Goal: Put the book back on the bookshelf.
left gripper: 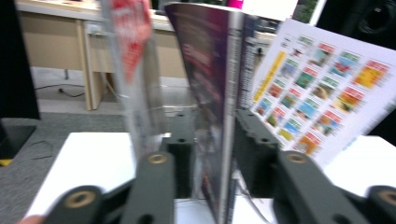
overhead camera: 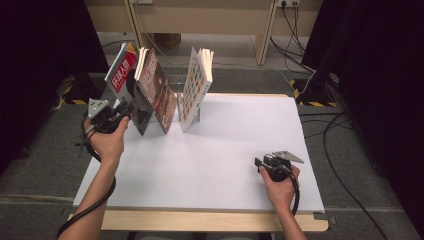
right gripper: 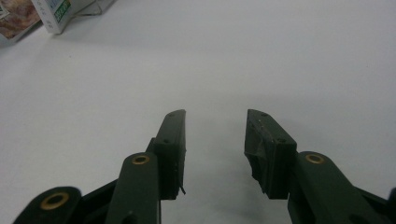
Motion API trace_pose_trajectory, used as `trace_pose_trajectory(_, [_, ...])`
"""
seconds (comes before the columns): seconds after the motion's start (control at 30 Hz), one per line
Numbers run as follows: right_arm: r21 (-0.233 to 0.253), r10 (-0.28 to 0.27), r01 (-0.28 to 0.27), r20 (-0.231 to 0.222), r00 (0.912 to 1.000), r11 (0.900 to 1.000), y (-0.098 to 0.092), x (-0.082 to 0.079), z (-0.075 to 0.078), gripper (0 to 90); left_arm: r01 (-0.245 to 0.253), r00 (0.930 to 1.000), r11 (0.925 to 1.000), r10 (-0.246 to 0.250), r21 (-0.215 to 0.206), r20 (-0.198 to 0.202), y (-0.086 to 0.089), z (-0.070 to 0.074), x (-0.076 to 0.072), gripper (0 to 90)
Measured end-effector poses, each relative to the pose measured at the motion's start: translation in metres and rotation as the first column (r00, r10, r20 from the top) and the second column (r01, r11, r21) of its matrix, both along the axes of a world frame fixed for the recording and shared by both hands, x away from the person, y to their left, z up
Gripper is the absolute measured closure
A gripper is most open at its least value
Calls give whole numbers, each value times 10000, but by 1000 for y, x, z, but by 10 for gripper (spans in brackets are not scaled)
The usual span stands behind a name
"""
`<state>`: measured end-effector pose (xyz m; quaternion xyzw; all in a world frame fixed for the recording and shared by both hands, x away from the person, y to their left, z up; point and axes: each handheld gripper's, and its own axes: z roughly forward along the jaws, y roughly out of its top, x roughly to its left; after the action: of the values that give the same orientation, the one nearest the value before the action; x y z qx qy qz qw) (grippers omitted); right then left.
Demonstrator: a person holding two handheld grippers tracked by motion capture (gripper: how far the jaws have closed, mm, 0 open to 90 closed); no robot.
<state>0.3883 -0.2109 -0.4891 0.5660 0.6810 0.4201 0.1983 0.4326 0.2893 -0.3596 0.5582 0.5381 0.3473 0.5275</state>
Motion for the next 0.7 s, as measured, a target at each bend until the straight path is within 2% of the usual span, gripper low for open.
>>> trace_pose_trajectory(0.03, [10,-18,18,-8,10000,10000,0,0,0,589,373,9993,9992,-373,163,-17,-7,-2,1,731])
trace_pose_trajectory(0.1, [5,17,-17,2,10000,10000,-1,1,-1,589,540,9985,9980,-541,329,15,-13,-5,5,771])
trace_pose_trajectory(0.23, [32,1,-1,-25,10000,10000,1,0,0,589,575,9982,9979,-580,308,155,-20,-10,16,846])
trace_pose_trajectory(0.37, [41,-22,22,28,10000,10000,-1,0,0,589,711,9974,9969,-714,339,63,-27,-14,26,875])
trace_pose_trajectory(0.47, [54,-33,33,-5,10000,10000,-2,0,0,589,756,9971,9967,-755,294,-40,-32,-18,32,881])
trace_pose_trajectory(0.7, [33,-20,20,25,10000,10000,-2,0,0,589,442,9988,9984,-435,352,-206,-33,-23,41,881])
